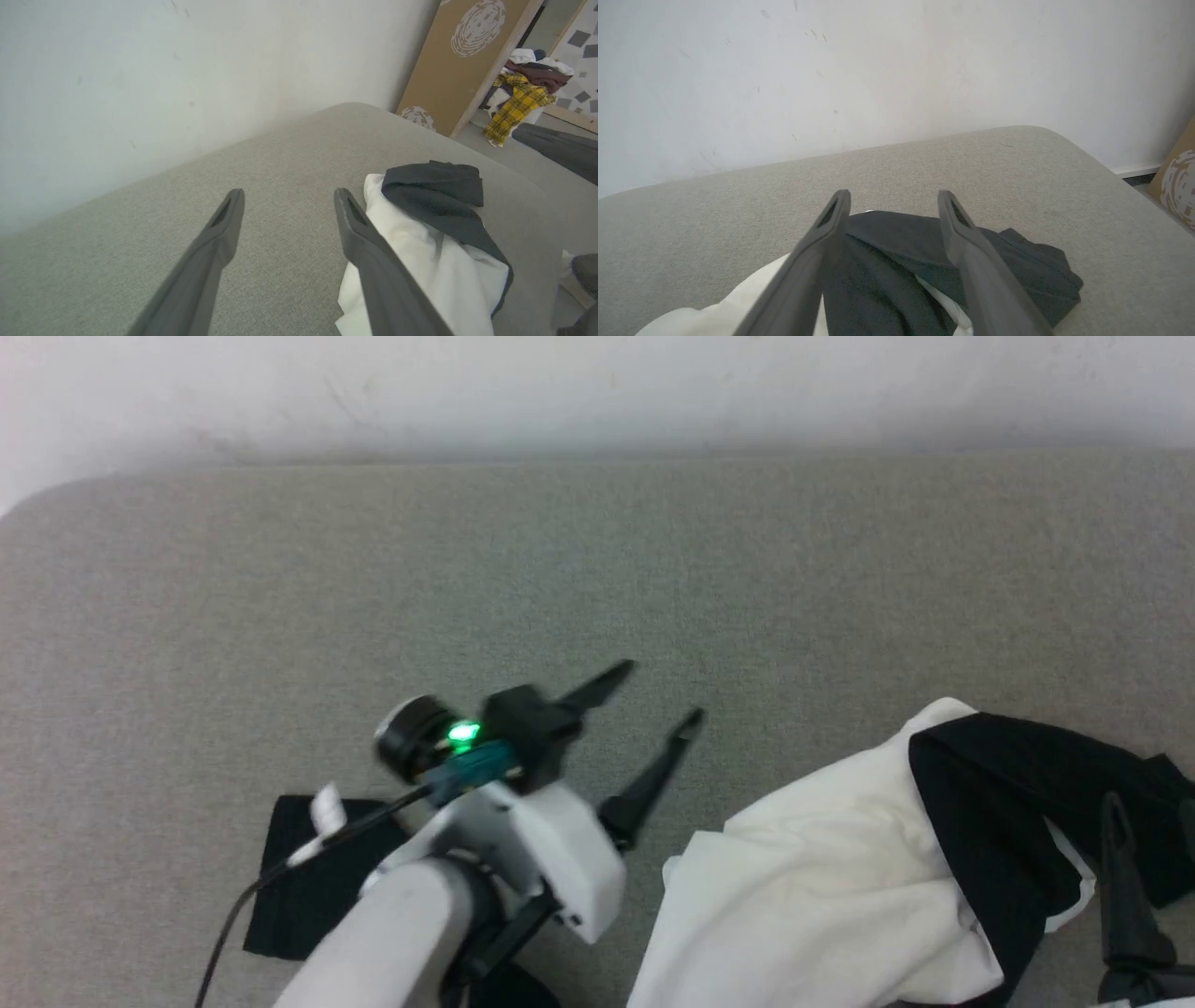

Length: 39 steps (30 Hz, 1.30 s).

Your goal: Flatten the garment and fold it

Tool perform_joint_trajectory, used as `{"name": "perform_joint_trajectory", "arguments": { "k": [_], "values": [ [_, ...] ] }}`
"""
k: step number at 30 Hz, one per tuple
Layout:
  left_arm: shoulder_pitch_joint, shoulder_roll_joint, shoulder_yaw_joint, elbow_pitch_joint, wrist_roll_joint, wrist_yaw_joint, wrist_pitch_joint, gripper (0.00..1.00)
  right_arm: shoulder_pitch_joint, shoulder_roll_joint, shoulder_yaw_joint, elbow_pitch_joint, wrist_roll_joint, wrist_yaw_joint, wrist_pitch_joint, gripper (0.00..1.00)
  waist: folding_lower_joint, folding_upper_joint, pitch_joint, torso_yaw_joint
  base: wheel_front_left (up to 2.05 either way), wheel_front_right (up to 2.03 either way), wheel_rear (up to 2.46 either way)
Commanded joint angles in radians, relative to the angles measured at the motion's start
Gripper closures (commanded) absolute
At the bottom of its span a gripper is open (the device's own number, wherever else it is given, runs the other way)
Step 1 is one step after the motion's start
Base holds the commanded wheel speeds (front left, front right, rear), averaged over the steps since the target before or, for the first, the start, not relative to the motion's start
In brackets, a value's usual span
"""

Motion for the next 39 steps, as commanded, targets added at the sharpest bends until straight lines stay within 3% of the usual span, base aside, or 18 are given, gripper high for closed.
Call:
{"name": "perform_joint_trajectory", "arguments": {
  "k": [1,8,21,23,28,33,38,39],
  "values": [
    [-0.036,-0.008,-0.03,0.024,-0.014,-0.012,0.025,0.0,-0.019,0.003,-0.004,-0.006,0.004,-0.001,-0.006,0.0,-0.0002,0.0,0.051,-0.034,0.0,0.0,0.0],
    [-0.167,-0.001,-0.219,0.169,-0.128,-0.029,0.186,0.0,-0.05,0.003,-0.007,-0.007,0.009,-0.001,0.002,0.0,-0.0002,0.0,0.118,-0.088,0.0,0.0,0.0],
    [-0.233,0.036,-0.436,0.391,-0.2,-0.029,0.259,0.0,-0.077,0.003,0.011,0.001,0.017,-0.001,-0.003,0.0,-0.0002,0.0,0.175,-0.136,0.0,0.0,0.0],
    [-0.228,0.036,-0.465,0.401,-0.225,-0.029,0.256,1.0,-0.08,0.003,0.011,0.006,0.017,-0.001,-0.003,0.0,-0.0002,0.0,0.174,-0.137,0.0,0.0,0.0],
    [-0.259,0.046,-0.436,0.405,-0.218,-0.014,0.13,1.0,-0.079,0.003,-0.001,0.018,0.019,-0.001,-0.002,0.0,-0.0002,0.0,0.142,-0.123,0.0,0.0,0.0],
    [-0.361,0.078,-0.327,0.35,-0.147,0.065,-0.026,1.0,-0.072,0.003,-0.004,0.031,0.02,-0.001,0.004,0.0,-0.0002,0.0,0.081,-0.104,0.0,0.0,0.0],
    [-0.423,0.126,-0.222,0.248,-0.086,0.172,-0.123,1.0,-0.053,0.003,0.002,0.04,0.023,-0.001,0.012,0.0,-0.0002,0.0,0.032,-0.098,0.0,0.0,0.0],
    [-0.423,0.126,-0.222,0.248,-0.086,0.172,-0.123,1.0,-0.053,0.003,0.002,0.04,0.023,-0.001,0.012,0.0,-0.0002,0.0,0.032,-0.098,0.0,0.0,0.0]
  ]
}}
